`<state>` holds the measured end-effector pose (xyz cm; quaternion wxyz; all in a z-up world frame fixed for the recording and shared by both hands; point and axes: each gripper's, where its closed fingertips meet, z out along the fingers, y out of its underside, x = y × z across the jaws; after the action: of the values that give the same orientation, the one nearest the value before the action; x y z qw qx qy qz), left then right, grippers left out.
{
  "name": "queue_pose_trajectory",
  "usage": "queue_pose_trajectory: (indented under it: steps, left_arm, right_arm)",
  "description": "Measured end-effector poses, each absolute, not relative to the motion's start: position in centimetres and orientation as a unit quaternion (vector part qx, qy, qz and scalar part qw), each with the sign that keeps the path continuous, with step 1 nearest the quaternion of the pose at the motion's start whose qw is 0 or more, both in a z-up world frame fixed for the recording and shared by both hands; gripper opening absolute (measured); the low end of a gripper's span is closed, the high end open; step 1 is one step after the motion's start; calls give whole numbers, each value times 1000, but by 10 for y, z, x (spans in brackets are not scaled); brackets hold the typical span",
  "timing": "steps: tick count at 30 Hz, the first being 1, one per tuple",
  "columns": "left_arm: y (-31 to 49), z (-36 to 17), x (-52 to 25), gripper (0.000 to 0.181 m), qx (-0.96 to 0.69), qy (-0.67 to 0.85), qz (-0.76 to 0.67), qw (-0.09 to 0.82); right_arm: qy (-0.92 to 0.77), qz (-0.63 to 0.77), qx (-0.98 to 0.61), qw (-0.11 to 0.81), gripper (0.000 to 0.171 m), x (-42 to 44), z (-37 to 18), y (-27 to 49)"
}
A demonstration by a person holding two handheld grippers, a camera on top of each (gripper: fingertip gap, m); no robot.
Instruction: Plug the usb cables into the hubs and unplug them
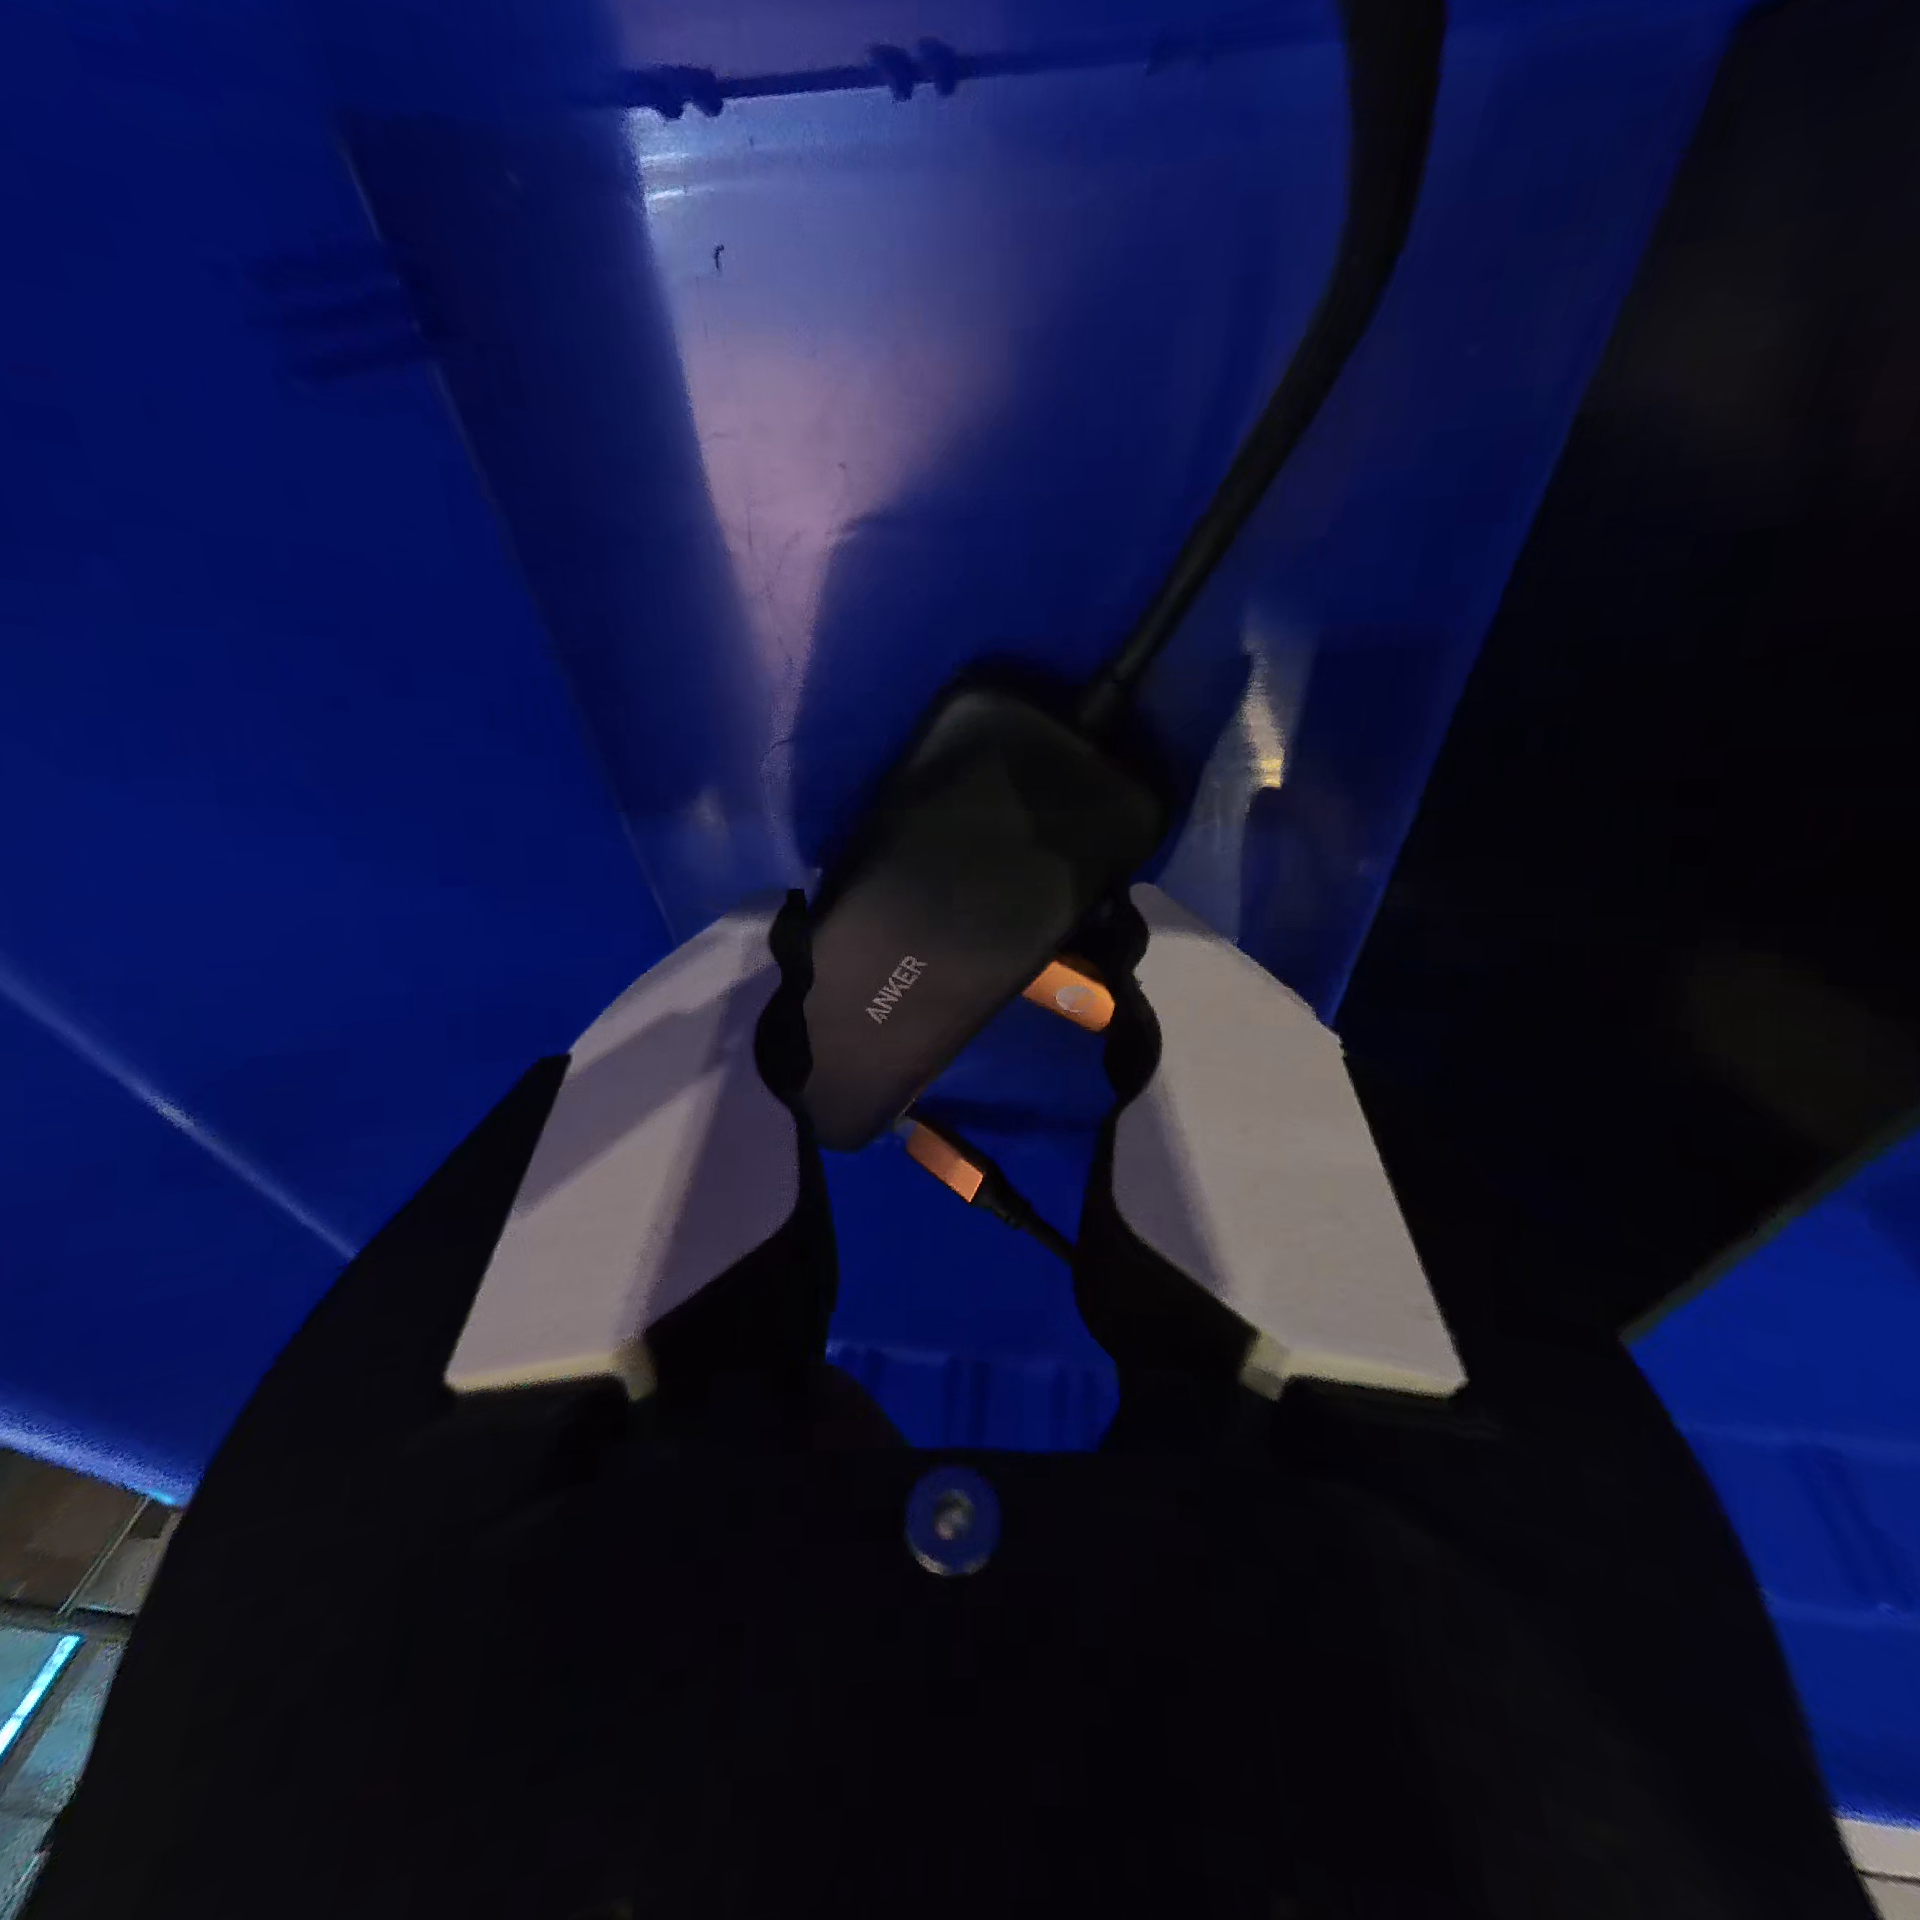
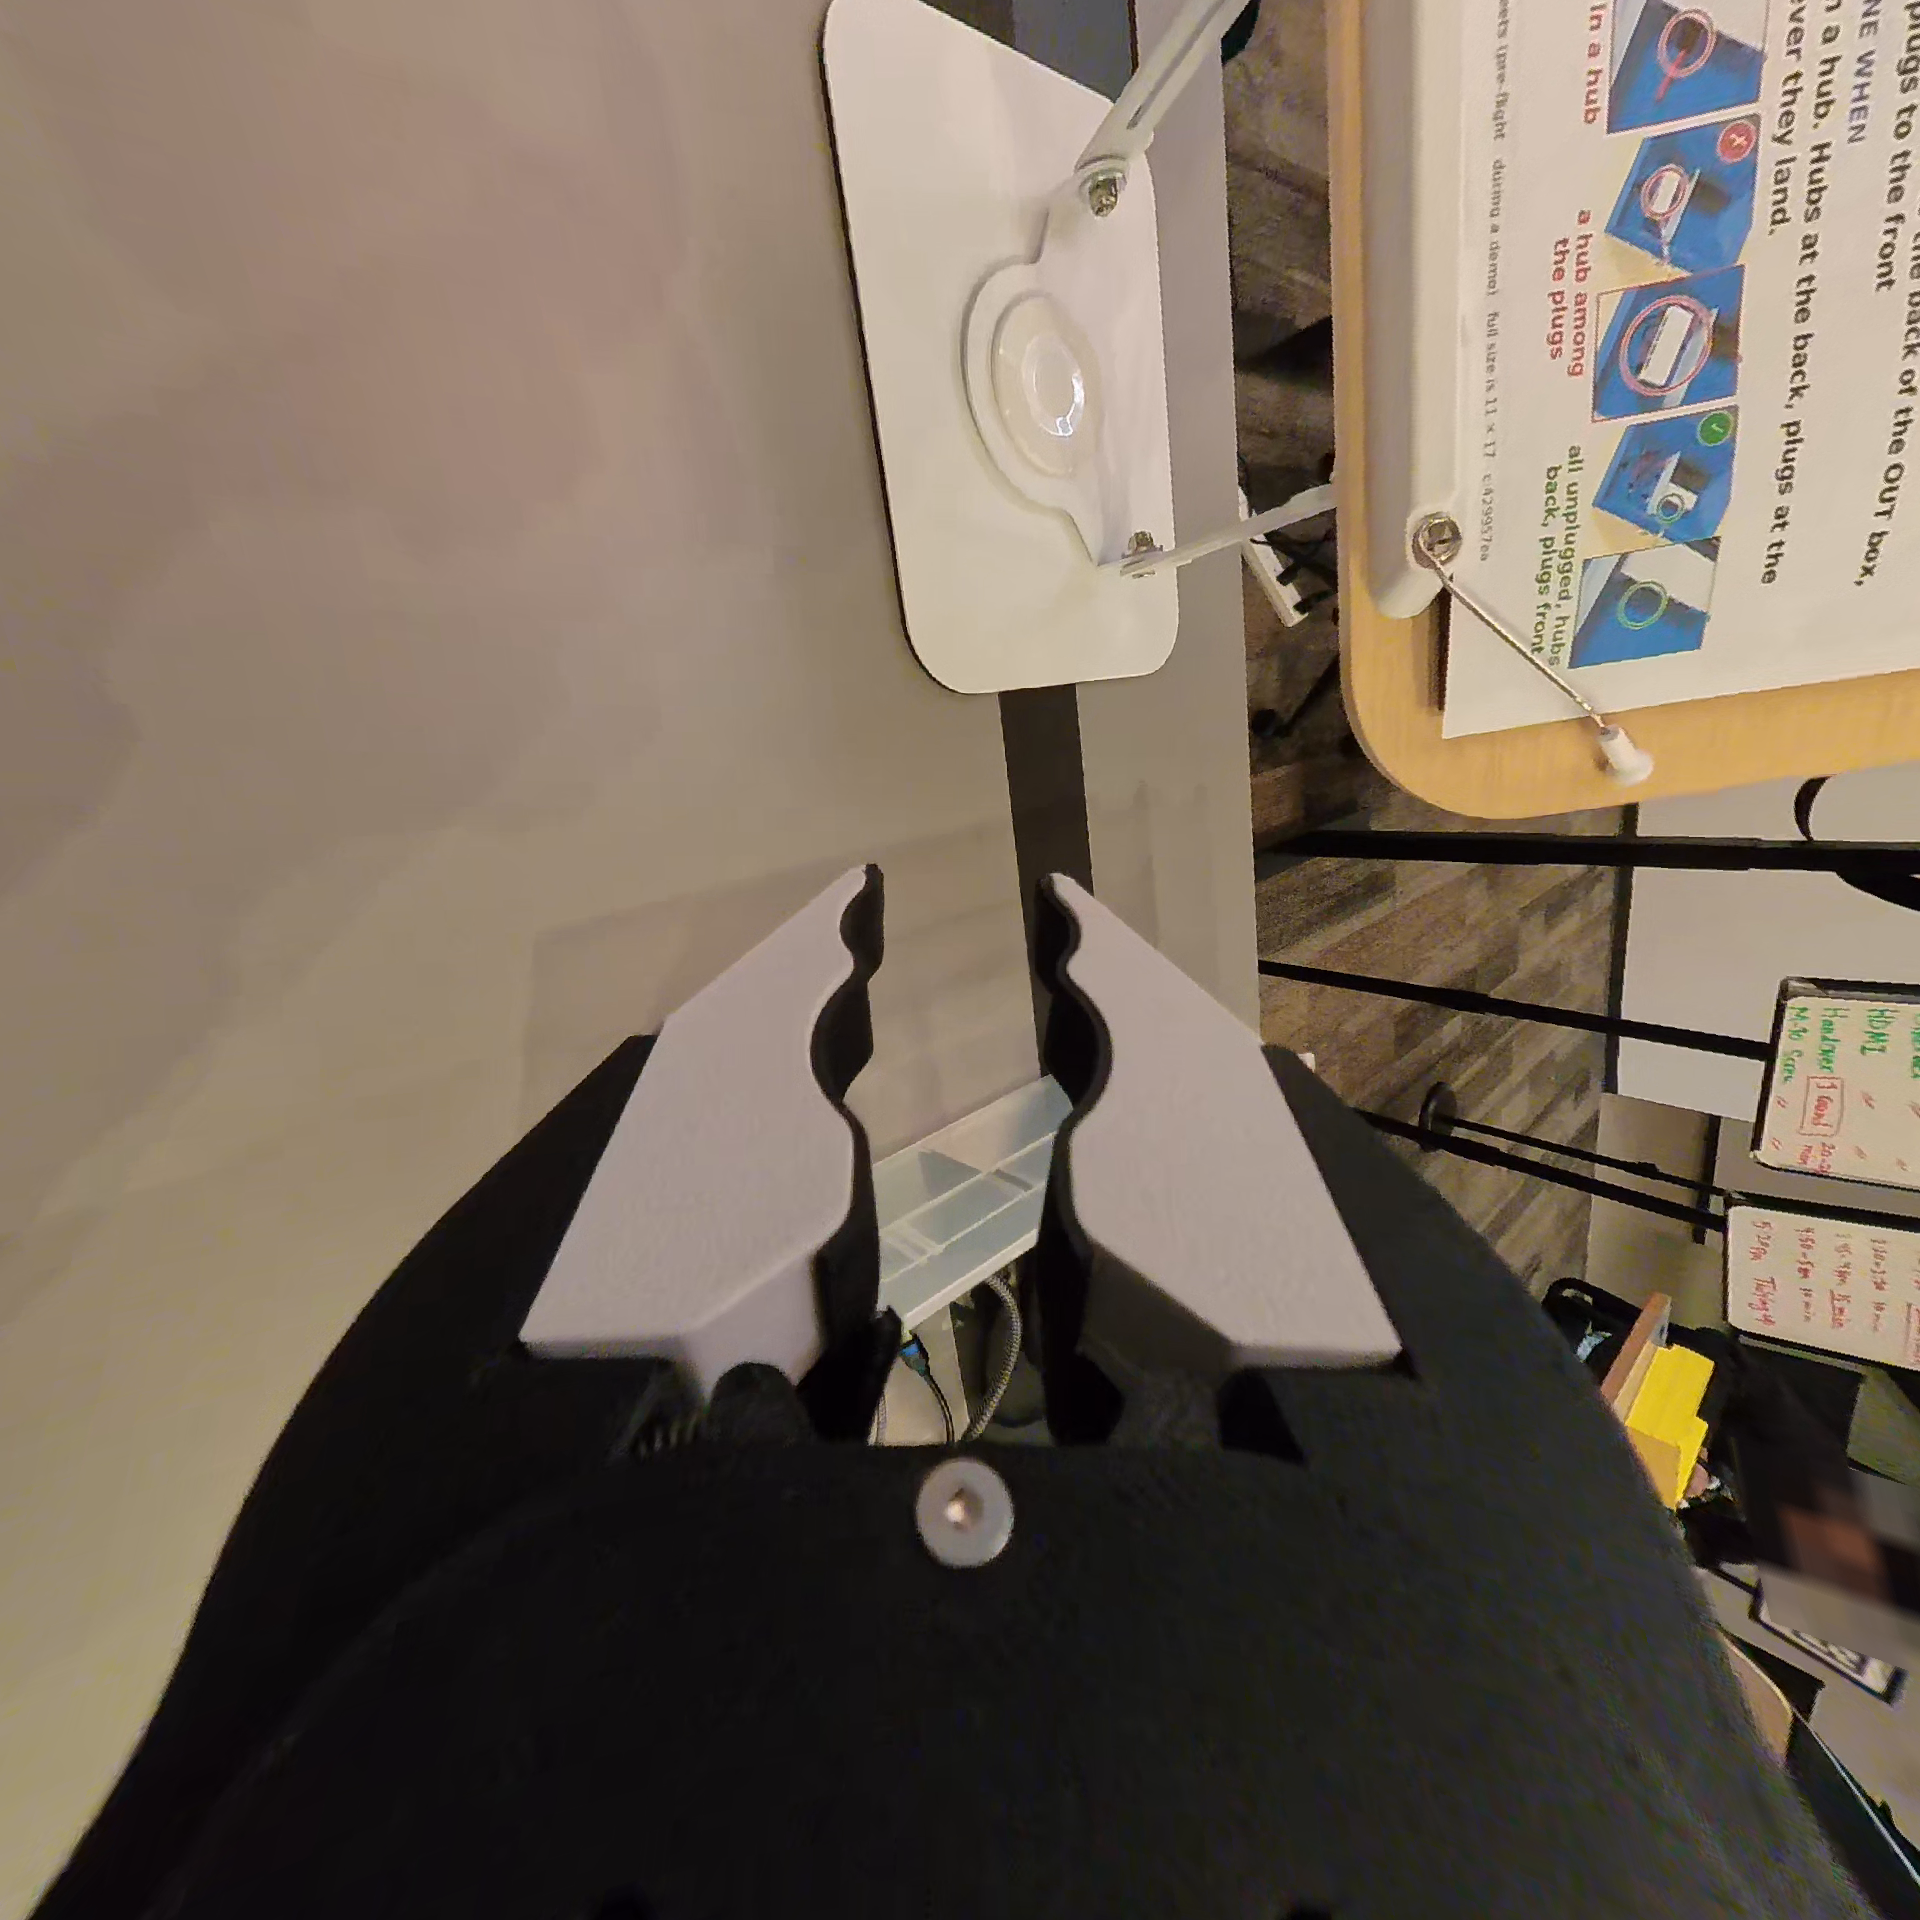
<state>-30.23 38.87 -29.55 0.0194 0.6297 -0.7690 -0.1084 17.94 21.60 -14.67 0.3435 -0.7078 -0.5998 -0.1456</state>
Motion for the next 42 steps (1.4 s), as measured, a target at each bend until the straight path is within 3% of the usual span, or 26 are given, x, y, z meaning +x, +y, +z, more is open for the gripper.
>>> queue_pose_trajectory:
  steps: [9,15,16,17,24,28,31,42]
  left_arm:
    - [387,-293,-300,47,645,-758,-91,-7]
    - [389,-282,-301,21,658,-747,-88,-33]
    - [396,-283,-303,34,660,-742,-112,-39]
    - [400,-284,-306,61,663,-736,-128,-34]
    - [400,-295,-296,78,636,-762,-122,12]
    - [393,-300,-293,68,638,-763,-80,70]
    - [398,-299,-289,49,649,-753,-73,79]
    - [391,-288,-286,47,673,-738,-37,-20]
  right_arm:
    - [-603,-144,-703,348,25,179,-144,214]
    - [-605,-141,-705,341,25,180,-147,213]
    - [-607,-142,-705,339,26,179,-148,213]
    - [-608,-143,-705,336,26,179,-149,213]
    - [-611,-139,-705,331,25,177,-153,212]
    - [-614,-138,-707,323,25,178,-158,213]
    - [-615,-138,-708,319,25,178,-161,213]
    - [-616,-134,-705,325,23,178,-156,211]
